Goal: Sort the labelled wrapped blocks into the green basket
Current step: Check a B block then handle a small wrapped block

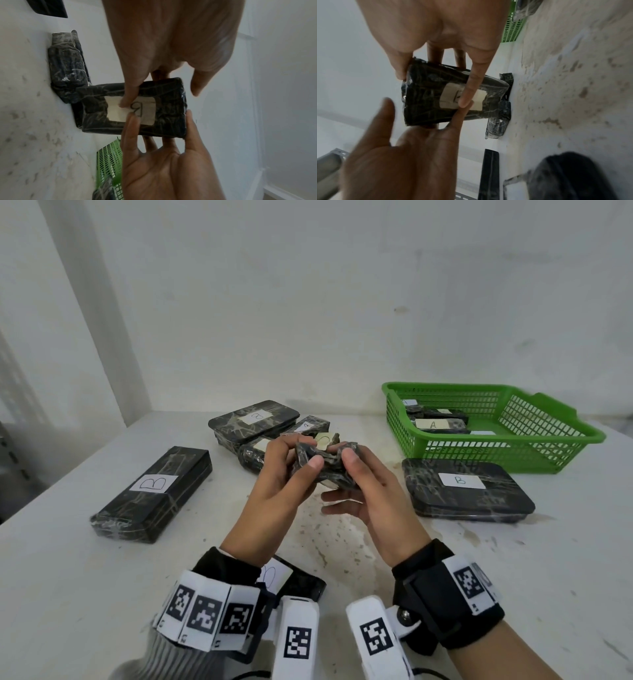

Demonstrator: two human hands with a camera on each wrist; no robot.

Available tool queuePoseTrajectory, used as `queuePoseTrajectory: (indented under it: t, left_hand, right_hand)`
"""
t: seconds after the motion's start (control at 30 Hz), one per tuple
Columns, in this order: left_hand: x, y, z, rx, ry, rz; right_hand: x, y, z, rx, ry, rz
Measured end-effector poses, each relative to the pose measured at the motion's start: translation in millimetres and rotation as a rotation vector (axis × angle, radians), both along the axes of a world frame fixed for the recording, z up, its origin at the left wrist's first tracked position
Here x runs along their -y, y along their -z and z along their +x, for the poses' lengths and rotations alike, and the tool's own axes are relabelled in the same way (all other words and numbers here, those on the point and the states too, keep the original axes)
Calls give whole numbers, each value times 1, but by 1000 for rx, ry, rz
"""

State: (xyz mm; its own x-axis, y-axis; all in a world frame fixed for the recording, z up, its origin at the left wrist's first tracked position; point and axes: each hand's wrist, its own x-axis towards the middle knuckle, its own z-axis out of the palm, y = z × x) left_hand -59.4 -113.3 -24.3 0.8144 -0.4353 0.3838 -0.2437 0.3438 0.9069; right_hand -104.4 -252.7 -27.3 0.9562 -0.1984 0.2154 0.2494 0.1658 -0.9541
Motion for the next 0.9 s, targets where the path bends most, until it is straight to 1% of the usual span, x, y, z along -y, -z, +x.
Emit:
queuePoseTrajectory:
  t: [0.2,0.33,0.47,0.57,0.63,0.77,0.9]
  left_hand:
    - [0,-1,2,-4,-62,-74]
    - [-2,1,4,3,-13,-62]
    - [-1,1,3,-1,-91,-41]
    - [1,0,4,-20,-138,-61]
    - [0,-1,4,-30,-133,-75]
    - [-4,-1,5,-30,-52,-84]
    - [-3,0,5,4,-107,-66]
  right_hand:
    - [1,0,2,9,8,117]
    - [2,-3,2,17,75,82]
    - [-1,0,4,14,99,57]
    - [-2,0,3,10,75,76]
    - [-3,-1,1,14,63,66]
    - [-3,-1,1,41,112,18]
    - [-3,-1,1,21,104,31]
